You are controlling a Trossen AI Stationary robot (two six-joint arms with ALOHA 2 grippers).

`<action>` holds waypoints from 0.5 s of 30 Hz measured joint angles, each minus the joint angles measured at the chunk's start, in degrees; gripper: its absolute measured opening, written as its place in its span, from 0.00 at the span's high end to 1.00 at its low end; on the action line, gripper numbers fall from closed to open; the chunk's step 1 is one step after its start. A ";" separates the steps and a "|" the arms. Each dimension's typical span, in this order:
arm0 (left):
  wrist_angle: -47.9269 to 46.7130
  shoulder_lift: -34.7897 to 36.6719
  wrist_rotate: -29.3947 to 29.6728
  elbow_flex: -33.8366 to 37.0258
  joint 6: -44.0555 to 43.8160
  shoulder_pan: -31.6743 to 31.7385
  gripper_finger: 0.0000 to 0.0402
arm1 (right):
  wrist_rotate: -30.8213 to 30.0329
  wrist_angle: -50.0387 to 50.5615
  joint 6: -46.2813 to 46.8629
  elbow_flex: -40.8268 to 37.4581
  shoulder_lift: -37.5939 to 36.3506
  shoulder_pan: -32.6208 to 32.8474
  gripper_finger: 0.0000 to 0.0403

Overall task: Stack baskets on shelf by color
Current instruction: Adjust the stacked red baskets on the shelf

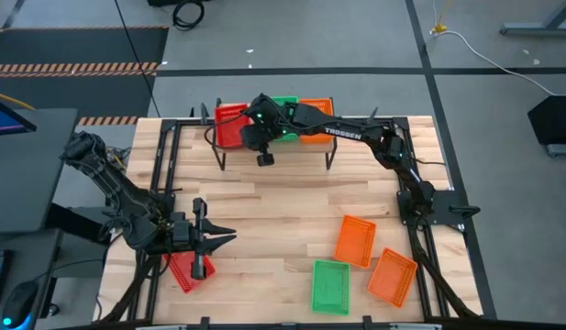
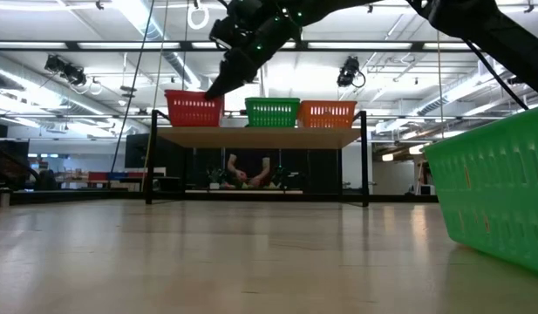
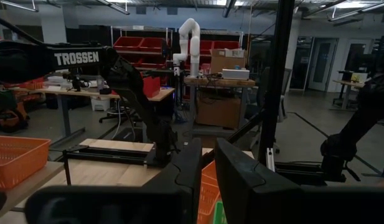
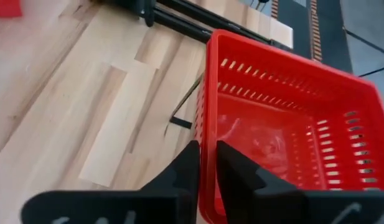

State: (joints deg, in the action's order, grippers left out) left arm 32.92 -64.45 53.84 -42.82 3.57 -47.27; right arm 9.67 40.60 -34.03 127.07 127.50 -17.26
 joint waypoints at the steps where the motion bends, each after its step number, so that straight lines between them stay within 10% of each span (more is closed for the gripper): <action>1: -0.01 0.00 0.00 0.00 -0.01 0.00 0.87 | -0.67 -0.41 0.37 0.00 -0.02 0.02 0.85; 15: 0.00 0.00 0.00 0.00 0.00 0.01 0.87 | 0.26 -5.08 3.46 0.00 -0.06 0.00 0.83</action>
State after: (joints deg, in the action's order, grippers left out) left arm 32.92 -64.45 53.84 -42.82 3.57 -47.27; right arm 9.93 35.52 -30.57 127.07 127.44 -17.26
